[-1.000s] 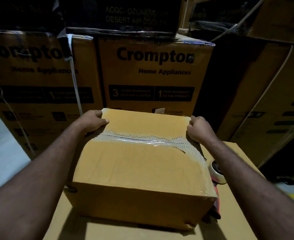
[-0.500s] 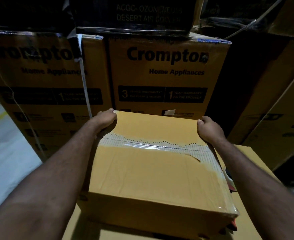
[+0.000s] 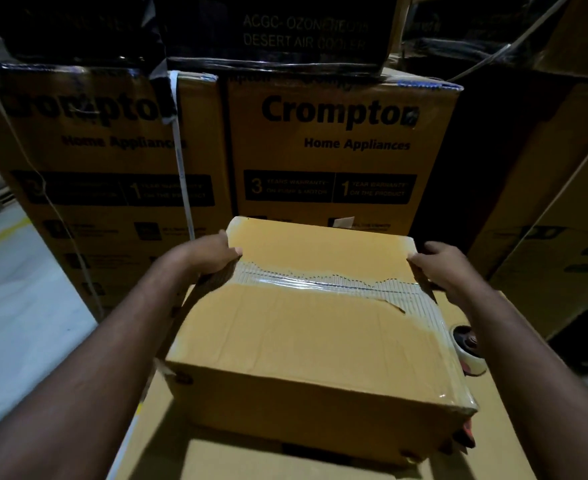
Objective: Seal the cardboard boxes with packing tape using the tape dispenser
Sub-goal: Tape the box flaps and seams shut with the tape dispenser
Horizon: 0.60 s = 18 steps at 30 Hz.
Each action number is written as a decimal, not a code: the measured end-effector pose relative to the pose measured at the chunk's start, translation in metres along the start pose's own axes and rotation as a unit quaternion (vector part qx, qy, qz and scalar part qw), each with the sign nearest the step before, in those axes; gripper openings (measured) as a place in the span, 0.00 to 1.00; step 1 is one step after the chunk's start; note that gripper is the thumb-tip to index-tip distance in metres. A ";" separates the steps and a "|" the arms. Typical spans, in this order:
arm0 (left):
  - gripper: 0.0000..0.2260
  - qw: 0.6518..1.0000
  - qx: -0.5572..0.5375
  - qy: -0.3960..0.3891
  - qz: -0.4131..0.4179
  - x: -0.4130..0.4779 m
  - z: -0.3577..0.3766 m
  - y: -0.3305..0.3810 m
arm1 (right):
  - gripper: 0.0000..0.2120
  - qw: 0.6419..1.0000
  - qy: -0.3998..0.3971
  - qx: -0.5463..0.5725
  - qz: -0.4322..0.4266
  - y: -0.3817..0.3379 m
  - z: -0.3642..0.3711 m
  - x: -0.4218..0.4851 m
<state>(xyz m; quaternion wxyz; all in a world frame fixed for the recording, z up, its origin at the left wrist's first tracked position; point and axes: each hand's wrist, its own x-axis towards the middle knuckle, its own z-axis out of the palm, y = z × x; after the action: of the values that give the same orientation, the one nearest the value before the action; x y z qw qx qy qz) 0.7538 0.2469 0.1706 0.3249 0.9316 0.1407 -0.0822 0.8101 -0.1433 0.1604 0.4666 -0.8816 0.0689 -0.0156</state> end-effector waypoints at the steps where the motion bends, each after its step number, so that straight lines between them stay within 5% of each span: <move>1: 0.23 0.999 -0.030 -0.026 0.019 -0.021 0.002 -0.013 | 0.23 1.000 -0.021 0.015 0.007 0.003 -0.009 -0.019; 4: 0.30 0.981 -0.187 -0.035 0.033 -0.093 0.020 -0.048 | 0.28 0.999 -0.047 -0.004 -0.002 0.023 -0.028 -0.081; 9: 0.24 0.917 -0.359 0.171 -0.018 -0.151 0.073 -0.066 | 0.24 0.993 -0.074 0.076 -0.047 0.042 -0.025 -0.160; 13: 0.16 0.849 -0.429 0.303 -0.048 -0.170 0.101 -0.057 | 0.30 0.957 -0.082 0.277 0.001 0.063 -0.026 -0.177; 18: 0.14 0.827 -0.446 0.338 -0.050 -0.182 0.112 -0.041 | 0.28 0.965 -0.059 0.253 0.023 0.083 -0.013 -0.202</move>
<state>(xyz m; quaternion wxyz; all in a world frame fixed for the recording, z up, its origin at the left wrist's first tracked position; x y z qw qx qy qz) 0.5618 0.1691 0.1049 0.6326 0.6463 0.3099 0.2934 0.5998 -0.1725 0.1065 0.6781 -0.7322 0.0557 0.0304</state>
